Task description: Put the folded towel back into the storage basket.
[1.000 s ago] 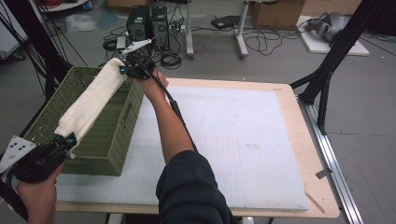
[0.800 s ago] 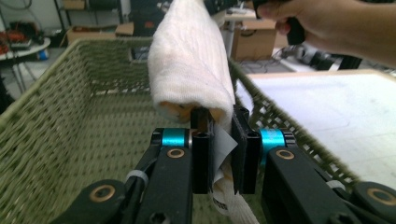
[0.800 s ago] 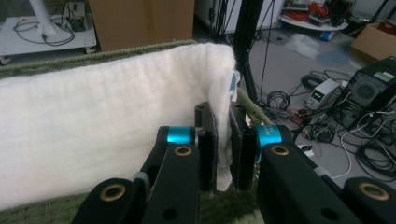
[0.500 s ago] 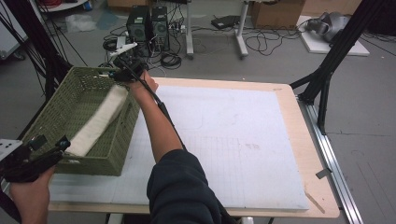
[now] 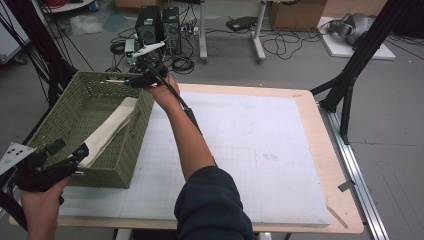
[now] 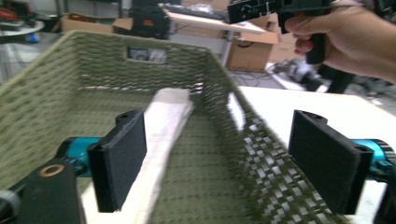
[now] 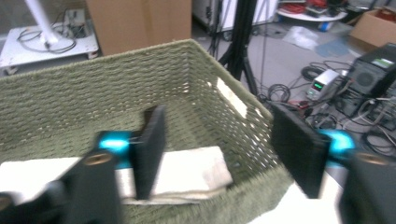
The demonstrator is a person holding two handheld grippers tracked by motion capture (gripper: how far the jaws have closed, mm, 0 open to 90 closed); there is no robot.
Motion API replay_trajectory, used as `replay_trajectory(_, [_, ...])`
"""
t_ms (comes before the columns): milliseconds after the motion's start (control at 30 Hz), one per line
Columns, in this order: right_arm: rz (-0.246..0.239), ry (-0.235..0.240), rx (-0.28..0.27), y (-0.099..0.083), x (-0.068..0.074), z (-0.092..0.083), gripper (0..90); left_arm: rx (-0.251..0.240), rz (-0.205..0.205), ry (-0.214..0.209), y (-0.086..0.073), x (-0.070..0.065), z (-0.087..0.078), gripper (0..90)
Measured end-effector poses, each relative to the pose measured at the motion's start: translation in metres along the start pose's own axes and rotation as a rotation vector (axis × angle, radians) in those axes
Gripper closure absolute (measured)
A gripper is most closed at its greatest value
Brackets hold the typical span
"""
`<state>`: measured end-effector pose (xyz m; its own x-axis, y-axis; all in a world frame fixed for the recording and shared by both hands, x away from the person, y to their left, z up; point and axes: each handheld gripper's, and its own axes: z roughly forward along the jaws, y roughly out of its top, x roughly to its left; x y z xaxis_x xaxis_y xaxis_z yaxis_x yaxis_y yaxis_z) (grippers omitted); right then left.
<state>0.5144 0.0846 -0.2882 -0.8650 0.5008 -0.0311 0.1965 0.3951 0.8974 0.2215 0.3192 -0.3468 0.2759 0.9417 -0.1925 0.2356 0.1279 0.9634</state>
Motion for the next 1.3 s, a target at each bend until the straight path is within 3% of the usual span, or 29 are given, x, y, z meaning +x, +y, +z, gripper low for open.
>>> replay_trajectory(167, [0.023, -0.001, 0.004, -0.009, -0.007, -0.024, 20.6, -0.006, 0.004, -0.072, 0.002, -0.011, 0.005, 19.0])
replay_trajectory(467, [0.040, 0.009, 0.027, -0.026, -0.019, -0.075, 18.2, 0.017, 0.038, -0.171, 0.003, -0.037, 0.019, 19.1])
replay_trajectory(833, [0.063, -0.021, -0.008, -0.054, -0.031, -0.144, 16.9, 0.040, 0.090, -0.279, 0.002, -0.065, 0.036, 19.2])
replay_trajectory(1033, [0.061, -0.068, -0.013, -0.079, -0.037, -0.190, 16.9, 0.053, 0.109, -0.329, 0.001, -0.077, 0.045, 19.3])
replay_trajectory(1167, [0.091, -0.108, -0.018, -0.105, -0.040, -0.224, 16.9, 0.058, 0.136, -0.364, 0.002, -0.086, 0.051, 19.3])
replay_trajectory(1300, [0.114, -0.146, -0.003, -0.133, -0.038, -0.251, 16.9, 0.064, 0.137, -0.383, 0.001, -0.097, 0.060, 17.5])
